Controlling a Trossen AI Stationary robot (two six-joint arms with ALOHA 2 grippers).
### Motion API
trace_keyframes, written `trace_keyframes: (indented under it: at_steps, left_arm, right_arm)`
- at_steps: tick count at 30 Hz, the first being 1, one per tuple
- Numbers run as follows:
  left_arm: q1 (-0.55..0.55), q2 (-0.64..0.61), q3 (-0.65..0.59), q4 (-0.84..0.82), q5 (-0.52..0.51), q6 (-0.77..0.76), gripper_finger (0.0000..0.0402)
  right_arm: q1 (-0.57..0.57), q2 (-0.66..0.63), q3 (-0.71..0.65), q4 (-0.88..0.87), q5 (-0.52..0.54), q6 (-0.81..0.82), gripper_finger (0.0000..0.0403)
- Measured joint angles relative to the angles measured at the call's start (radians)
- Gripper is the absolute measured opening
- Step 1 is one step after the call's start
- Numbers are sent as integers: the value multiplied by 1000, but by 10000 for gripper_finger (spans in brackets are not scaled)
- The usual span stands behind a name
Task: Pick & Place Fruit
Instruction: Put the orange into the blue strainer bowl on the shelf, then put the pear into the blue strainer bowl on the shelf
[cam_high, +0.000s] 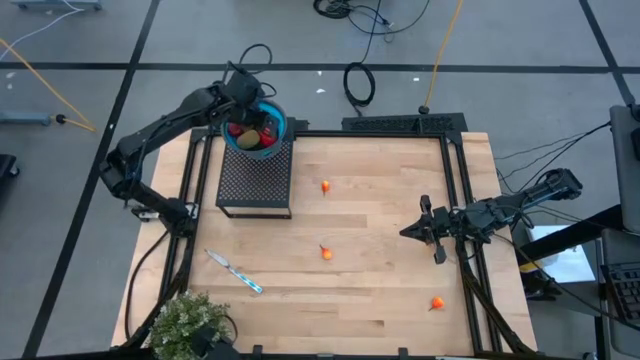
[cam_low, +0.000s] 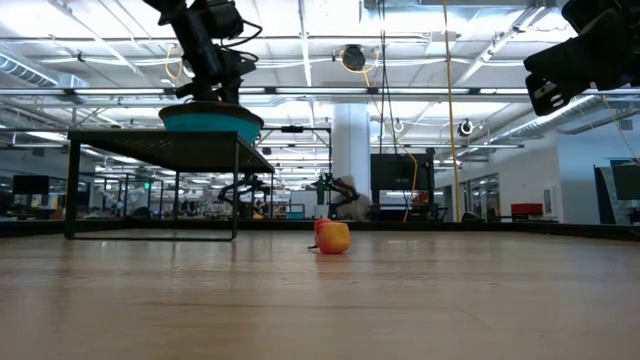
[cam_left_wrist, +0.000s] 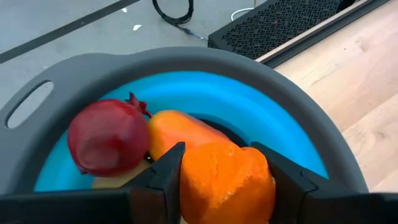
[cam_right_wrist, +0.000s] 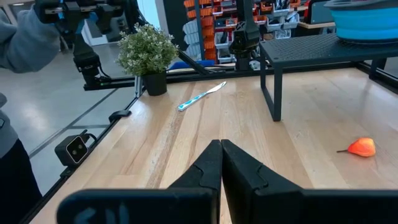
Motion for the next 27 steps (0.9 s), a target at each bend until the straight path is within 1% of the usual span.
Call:
trace_keyframes:
  at_steps: [12,15,18,22,27]
  left_arm:
    - [10,0,-1,1,-22,31,232]
    - [11,0,12,-8,-10,29,242]
    - [7,-22,61,-30,11,18,243]
    - [-46,-68,127,-21,15,82,243]
    - [-176,-123,176,-12,19,136,243]
  right_arm:
    - [0,0,0,0,0,0,4]
    - [0,0,0,0,0,0,4]
    - [0,0,0,0,0,0,4]
    - [0,0,0,0,0,0,4]
    - [0,0,0,1,0,0,4]
